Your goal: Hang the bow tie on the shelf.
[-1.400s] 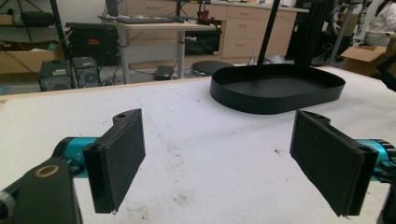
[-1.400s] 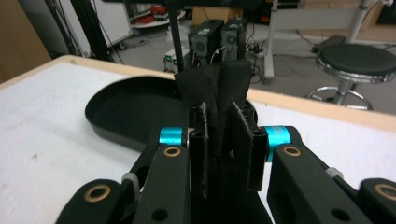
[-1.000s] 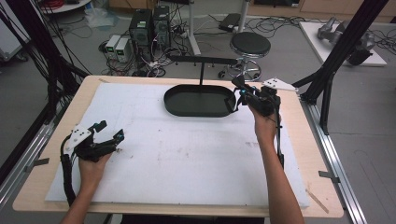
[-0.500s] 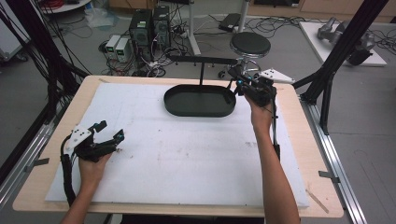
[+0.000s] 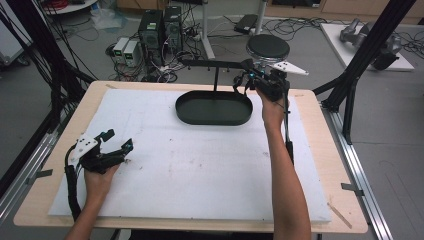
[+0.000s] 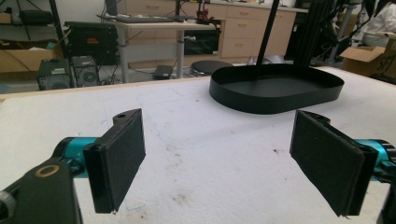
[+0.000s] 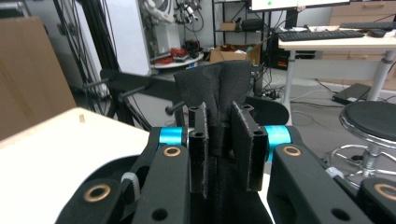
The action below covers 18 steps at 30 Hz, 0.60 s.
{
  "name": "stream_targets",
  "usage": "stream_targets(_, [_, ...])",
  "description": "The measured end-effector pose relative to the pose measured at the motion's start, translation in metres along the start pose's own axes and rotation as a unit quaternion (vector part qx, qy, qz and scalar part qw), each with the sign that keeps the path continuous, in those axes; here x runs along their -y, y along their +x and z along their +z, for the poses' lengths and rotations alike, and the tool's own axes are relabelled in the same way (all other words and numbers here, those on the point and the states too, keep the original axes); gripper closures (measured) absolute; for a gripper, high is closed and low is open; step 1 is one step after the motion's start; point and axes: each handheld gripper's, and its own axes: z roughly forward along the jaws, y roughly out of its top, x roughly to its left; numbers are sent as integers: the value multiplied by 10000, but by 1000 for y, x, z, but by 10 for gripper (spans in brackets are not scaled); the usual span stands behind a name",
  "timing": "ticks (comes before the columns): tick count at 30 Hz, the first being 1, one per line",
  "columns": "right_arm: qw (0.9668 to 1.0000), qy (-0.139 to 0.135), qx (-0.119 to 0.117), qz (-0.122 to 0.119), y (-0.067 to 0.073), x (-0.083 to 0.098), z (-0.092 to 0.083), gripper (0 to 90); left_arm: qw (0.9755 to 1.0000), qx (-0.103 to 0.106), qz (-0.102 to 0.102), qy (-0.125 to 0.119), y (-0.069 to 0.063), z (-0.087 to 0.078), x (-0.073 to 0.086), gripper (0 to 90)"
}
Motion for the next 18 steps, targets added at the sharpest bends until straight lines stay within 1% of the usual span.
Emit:
stream_targets(2, [9999,-87,-18,89,-1,-1,3,773,10000,0,-1,0,0,0,0,184])
stream_targets(3, [9999,-46,9,91,-2,-1,5,773,10000,4,-4,-1,0,0,0,184])
stream_targets(4, [9999,-77,102,22,-2,-1,7,774,10000,-9,-7,2,0,0,0,184])
stream_targets(6, [9999,-45,98,74,-5,0,9,773,10000,-5,-10,-1,0,0,0,184])
stream_targets(8, [9998,-46,160,82,-7,2,12,773,10000,-4,-7,1,0,0,0,184])
stream_targets(13, [9996,-90,228,138,-10,5,16,773,10000,-2,-2,0,0,0,0,184])
stream_targets(18, [9989,-149,394,187,-14,8,19,773,10000,-12,18,8,0,0,0,184])
